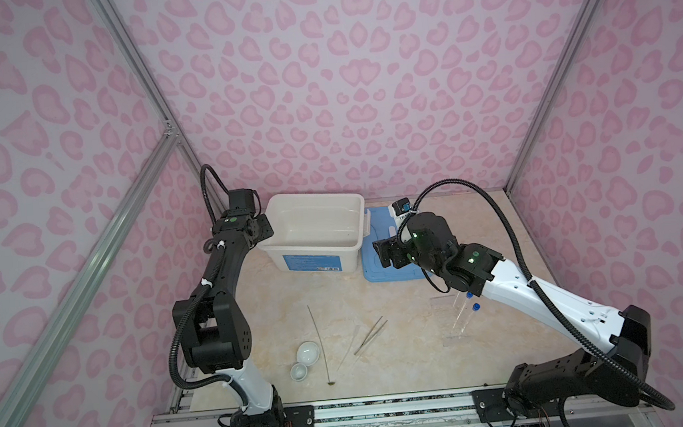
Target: Organize the chemistry lab equipment
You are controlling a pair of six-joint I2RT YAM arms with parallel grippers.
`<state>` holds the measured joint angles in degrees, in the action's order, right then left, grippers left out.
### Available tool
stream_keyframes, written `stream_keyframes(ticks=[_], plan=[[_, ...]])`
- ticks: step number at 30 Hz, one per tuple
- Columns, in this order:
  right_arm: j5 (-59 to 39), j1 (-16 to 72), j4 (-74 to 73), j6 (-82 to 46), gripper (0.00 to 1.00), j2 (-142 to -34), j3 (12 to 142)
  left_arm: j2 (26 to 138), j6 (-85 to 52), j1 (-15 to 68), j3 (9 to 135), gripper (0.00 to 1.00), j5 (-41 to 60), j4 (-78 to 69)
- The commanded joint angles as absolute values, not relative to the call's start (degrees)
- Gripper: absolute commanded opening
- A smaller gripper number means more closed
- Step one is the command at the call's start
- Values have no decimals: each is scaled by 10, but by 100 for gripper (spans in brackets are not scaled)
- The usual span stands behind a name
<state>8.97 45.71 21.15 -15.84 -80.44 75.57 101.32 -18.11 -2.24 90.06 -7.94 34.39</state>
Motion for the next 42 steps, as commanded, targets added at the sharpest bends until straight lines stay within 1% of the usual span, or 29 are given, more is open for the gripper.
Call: stream_keyframes(ticks=[1, 3, 4, 6, 7, 8, 9, 11, 13, 18, 19, 20, 21, 24, 26, 29, 31, 34, 35, 38, 42], plan=[[86, 460, 210, -161, 93, -810, 755, 1002, -194, -23, 869, 46, -91, 352], [84, 461, 207, -162, 93, -812, 755, 991, -200, -22, 852, 44, -87, 355], [84, 462, 207, -163, 93, -813, 756, 986, -204, -21, 845, 39, -86, 355], [81, 464, 208, -163, 93, -817, 760, 969, -214, -21, 829, 37, -81, 356], [80, 465, 209, -163, 92, -819, 763, 961, -218, -20, 820, 35, -82, 356], [80, 467, 210, -163, 93, -821, 765, 950, -223, -20, 809, 27, -82, 355], [81, 469, 211, -162, 93, -823, 767, 937, -229, -19, 798, 22, -83, 354], [80, 473, 212, -162, 92, -825, 770, 915, -237, -16, 776, 22, -76, 350], [80, 475, 209, -162, 92, -829, 769, 900, -240, -9, 754, 26, -74, 354], [78, 484, 208, -164, 92, -840, 774, 873, -243, 1, 718, 28, -77, 355], [80, 486, 210, -162, 92, -841, 776, 871, -243, 1, 718, 30, -77, 355], [80, 487, 210, -161, 92, -842, 778, 871, -242, 1, 719, 34, -80, 355], [81, 488, 210, -160, 92, -842, 779, 871, -240, 1, 723, 42, -82, 355], [85, 488, 212, -159, 92, -839, 779, 879, -237, 0, 744, 54, -86, 362], [88, 488, 213, -158, 92, -838, 778, 881, -235, -1, 757, 57, -90, 364], [92, 488, 215, -158, 92, -834, 774, 877, -231, -1, 767, 68, -102, 373], [94, 487, 216, -158, 92, -831, 772, 861, -226, -3, 780, 77, -108, 372], [94, 487, 226, -159, 94, -824, 775, 831, -218, -2, 804, 96, -84, 396], [91, 487, 230, -159, 94, -820, 776, 816, -216, 0, 810, 98, -67, 408], [86, 487, 237, -153, 95, -799, 765, 758, -220, 7, 809, 98, -8, 433], [78, 487, 235, -135, 96, -772, 729, 705, -193, 55, 825, 98, 16, 492]])
